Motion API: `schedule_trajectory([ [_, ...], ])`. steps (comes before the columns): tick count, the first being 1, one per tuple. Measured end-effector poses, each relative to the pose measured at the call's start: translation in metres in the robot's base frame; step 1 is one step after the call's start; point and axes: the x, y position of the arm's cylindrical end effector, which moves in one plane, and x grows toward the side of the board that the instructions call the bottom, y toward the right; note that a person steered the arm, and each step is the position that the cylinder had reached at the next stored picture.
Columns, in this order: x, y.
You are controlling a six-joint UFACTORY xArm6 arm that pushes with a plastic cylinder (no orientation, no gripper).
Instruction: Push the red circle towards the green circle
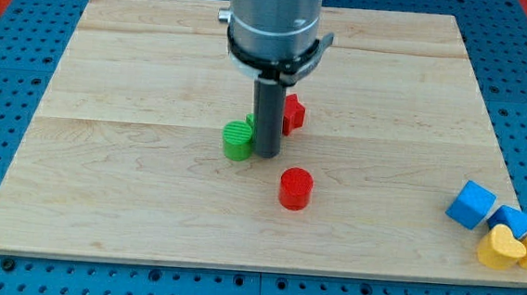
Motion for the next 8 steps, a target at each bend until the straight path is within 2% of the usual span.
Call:
schedule_trajectory([
  [2,-0.005,-0.006],
  [3,0.011,-0.001],
  [5,0.013,0.056],
  [8,0.077,0.053],
])
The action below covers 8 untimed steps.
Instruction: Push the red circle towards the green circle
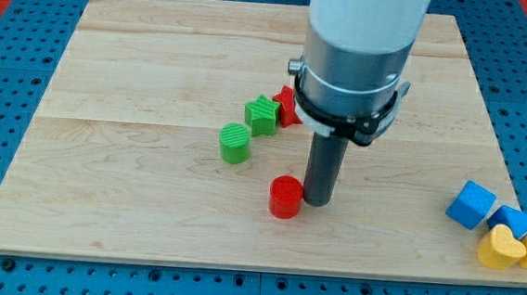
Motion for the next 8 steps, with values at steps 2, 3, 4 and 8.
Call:
schedule_trajectory([
  [2,0.041,-0.026],
  [3,0.053,-0.047],
  [4,0.051,-0.046],
  [8,-0.045,-0.025],
])
